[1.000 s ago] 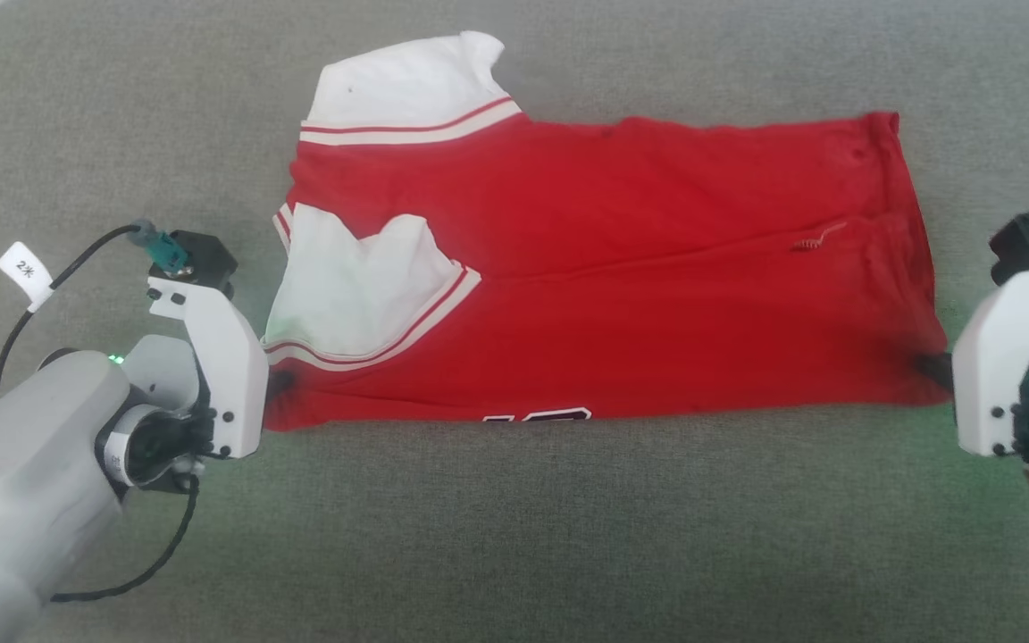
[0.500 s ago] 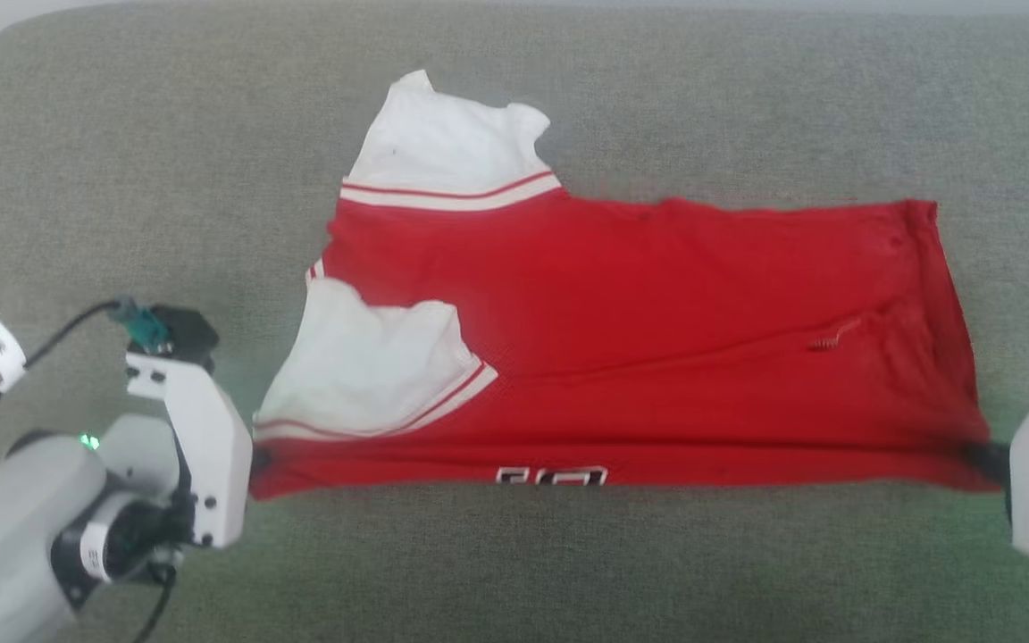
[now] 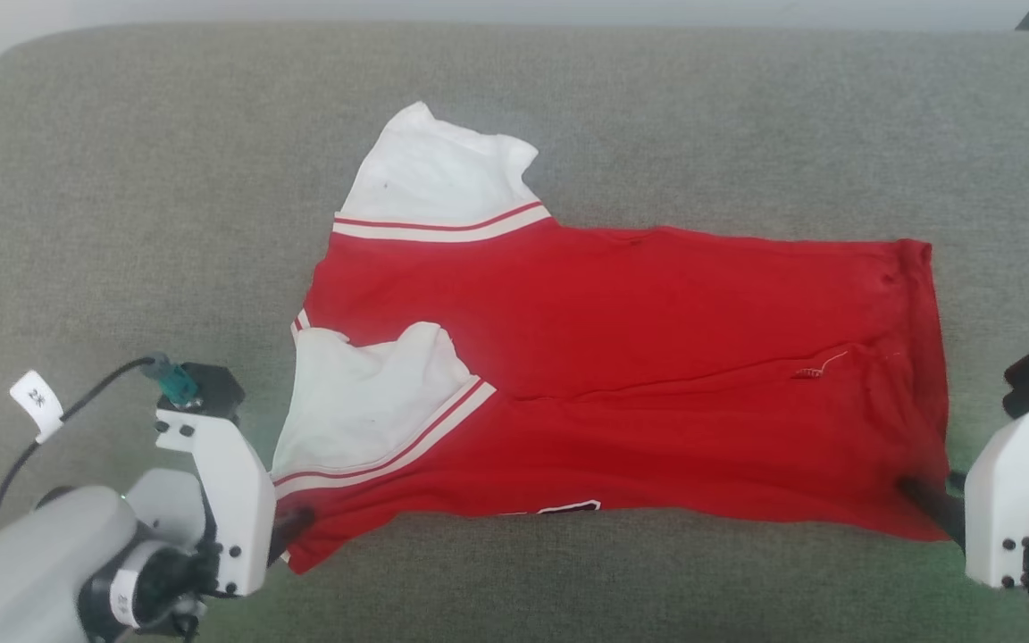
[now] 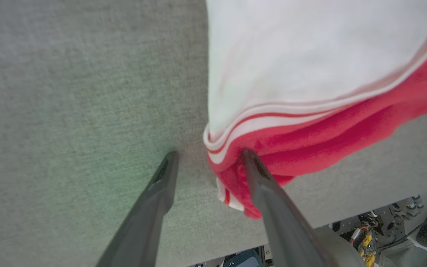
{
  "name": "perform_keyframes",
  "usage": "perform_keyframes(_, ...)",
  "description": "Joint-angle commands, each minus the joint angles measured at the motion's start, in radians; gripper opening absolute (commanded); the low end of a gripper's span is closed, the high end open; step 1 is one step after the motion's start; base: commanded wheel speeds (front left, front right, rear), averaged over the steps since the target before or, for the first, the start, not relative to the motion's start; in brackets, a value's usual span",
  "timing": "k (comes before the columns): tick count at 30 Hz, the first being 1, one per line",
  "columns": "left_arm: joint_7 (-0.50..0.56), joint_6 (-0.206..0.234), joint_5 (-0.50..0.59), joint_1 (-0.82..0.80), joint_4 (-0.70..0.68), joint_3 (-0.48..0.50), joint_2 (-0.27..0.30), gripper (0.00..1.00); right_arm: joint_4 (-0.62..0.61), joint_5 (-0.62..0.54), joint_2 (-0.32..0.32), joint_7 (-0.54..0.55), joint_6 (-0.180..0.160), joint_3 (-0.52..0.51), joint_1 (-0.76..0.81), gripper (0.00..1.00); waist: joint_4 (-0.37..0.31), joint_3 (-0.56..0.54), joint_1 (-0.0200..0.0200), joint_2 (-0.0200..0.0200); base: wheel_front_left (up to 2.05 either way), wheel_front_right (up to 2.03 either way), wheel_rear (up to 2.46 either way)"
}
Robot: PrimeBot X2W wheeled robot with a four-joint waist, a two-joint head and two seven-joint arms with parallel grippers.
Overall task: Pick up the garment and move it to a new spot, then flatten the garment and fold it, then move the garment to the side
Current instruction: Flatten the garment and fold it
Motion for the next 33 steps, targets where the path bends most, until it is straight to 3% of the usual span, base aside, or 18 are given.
perform_keyframes(1,0.006,0.007,0.003,-0.018,0.001,0.009,0.012,1.00,0.002,-0.006,0.002,-0.018,0.000,0.002,-0.018,1.00,-0.005,-0.017,0.0000,0.0000,0.00,0.00,0.00)
perform_keyframes(9,0.044,0.034,0.027,-0.088,-0.073,0.040,0.079,1.00,-0.036,-0.012,0.009,-0.144,0.000,0.001,-0.058,1.00,-0.031,-0.057,0.0000,0.0000,0.00,0.00,0.00)
perform_keyframes(17,0.084,0.033,0.040,-0.189,-0.066,0.082,0.113,1.00,-0.073,-0.063,0.016,-0.459,0.000,0.044,-0.123,1.00,-0.110,-0.064,0.0000,0.0000,0.00,0.00,0.00)
perform_keyframes(25,0.054,-0.050,0.068,-0.311,0.096,0.129,0.085,1.00,-0.028,-0.155,0.066,-0.791,0.000,0.113,-0.184,1.00,-0.242,-0.023,0.0000,0.0000,0.00,0.00,0.00)
perform_keyframes(33,0.003,-0.167,0.123,-0.435,0.303,0.149,0.049,1.00,0.048,-0.164,0.129,-0.900,0.000,0.164,-0.167,1.00,-0.349,0.050,0.0000,0.0000,0.00,0.00,0.00)
